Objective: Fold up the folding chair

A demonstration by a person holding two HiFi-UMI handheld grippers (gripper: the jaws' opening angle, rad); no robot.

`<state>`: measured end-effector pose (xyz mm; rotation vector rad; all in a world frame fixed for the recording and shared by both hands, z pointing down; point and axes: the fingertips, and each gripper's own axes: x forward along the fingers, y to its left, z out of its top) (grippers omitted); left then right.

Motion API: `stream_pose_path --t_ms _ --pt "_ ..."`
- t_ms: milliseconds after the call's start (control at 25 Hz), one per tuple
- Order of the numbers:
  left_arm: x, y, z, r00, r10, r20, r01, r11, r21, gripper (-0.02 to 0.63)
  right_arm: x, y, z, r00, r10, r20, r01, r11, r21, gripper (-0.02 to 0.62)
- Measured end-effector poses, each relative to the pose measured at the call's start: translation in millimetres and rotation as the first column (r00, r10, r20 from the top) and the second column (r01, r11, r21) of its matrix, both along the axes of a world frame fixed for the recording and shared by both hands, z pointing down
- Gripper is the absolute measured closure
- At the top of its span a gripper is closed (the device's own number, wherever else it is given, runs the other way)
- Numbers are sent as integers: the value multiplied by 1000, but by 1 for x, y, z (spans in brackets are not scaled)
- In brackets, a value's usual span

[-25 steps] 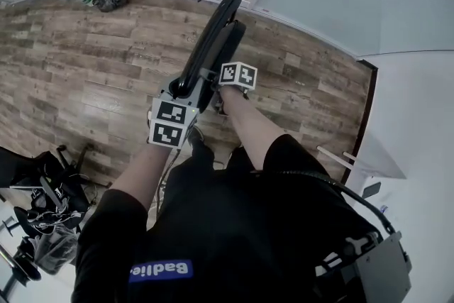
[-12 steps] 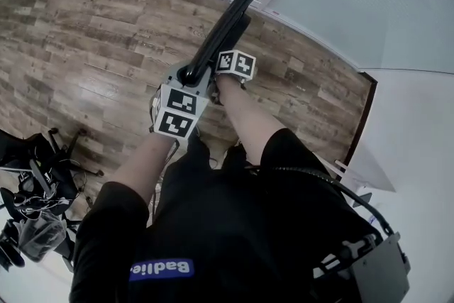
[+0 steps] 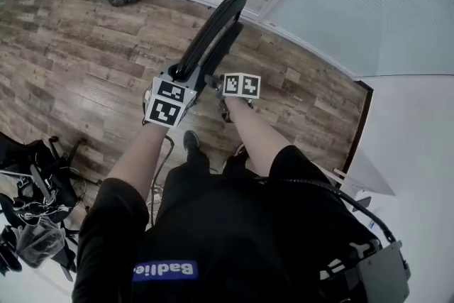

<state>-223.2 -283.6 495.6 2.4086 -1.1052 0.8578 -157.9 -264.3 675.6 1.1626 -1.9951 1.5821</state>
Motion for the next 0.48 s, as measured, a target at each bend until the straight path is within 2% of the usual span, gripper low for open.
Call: stream_pose_path --t_ms 120,240,480 --pt "-10 0 -1 1000 1 4 -1 1000 -3 528 21 27 -41 998 -63 9 62 993 105 318" --pt "-15 5 -2 1000 3 27 -3 1000 -1 528 55 55 -93 998 -70 8 66 970 235 345" --pt "-11 7 -2 996 3 85 -6 1000 29 528 131 93 -200 1000 -14 16 5 882 471 402"
